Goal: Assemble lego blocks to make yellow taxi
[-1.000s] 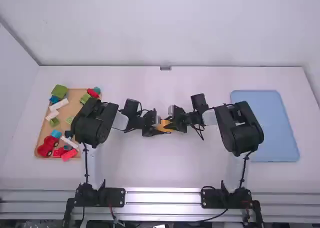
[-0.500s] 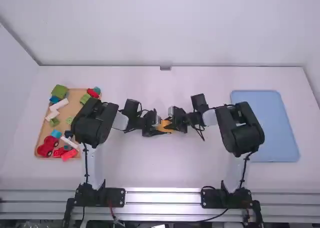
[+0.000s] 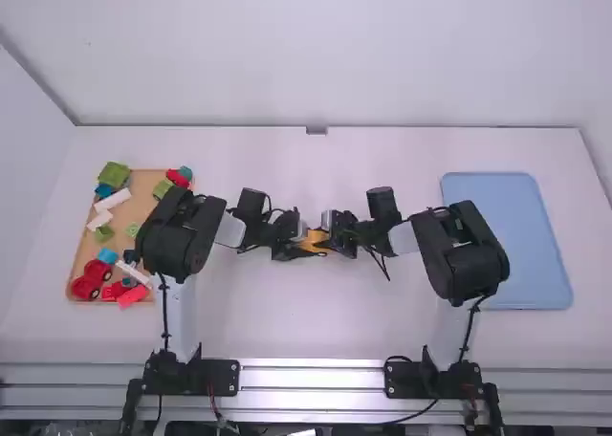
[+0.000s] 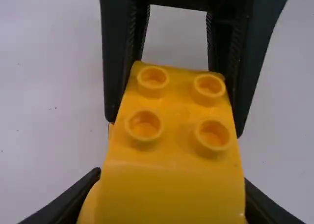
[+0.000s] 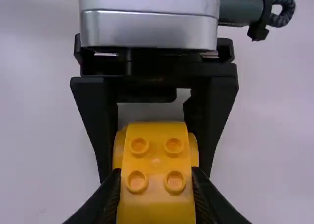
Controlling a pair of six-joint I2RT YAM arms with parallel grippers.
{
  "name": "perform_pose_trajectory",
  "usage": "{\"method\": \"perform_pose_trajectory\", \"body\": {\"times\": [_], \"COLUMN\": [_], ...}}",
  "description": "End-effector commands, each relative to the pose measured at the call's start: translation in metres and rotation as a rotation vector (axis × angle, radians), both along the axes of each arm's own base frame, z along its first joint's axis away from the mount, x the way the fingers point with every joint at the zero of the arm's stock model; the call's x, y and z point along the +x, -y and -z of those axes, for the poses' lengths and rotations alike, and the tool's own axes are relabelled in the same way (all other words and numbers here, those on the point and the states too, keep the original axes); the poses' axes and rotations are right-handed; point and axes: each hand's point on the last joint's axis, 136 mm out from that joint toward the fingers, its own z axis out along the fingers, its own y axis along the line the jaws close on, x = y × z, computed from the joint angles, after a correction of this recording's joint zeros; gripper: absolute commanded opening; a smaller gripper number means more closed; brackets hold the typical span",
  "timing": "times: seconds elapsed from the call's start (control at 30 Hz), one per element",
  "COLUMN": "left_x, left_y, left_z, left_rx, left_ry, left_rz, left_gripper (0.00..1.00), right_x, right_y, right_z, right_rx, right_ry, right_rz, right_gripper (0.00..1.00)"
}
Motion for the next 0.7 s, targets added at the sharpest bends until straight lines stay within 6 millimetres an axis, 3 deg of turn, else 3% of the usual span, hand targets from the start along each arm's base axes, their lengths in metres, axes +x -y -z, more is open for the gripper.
{"method": "perform_pose_trajectory", "body": {"times": [0.0,0.07,0.3,0.43,0.67], "left_x": [-0.006,-0.008,-0.008,-0.008,-0.007], "left_y": [-0.013,-0.013,-0.013,-0.014,-0.014], "left_z": [0.036,0.037,0.038,0.038,0.037], "left_rx": [0.127,0.132,0.133,0.135,0.133], "left_ry": [-0.107,-0.112,-0.118,-0.116,-0.113], "left_rz": [-0.091,-0.086,-0.087,-0.089,-0.089], "left_gripper": [0.14,0.14,0.12,0.11,0.11], "right_x": [-0.019,-0.016,-0.037,-0.039,-0.036], "right_y": [0.023,0.027,0.026,0.028,0.036], "right_z": [0.065,0.066,0.073,0.076,0.052], "right_rx": [-0.224,-0.239,-0.32,-0.33,-0.164], "right_ry": [-0.215,-0.243,-0.239,-0.237,-0.244], "right_rz": [0.146,0.153,-0.016,-0.01,-0.008], "right_gripper": [0.0,0.0,0.0,0.0,0.0]}}
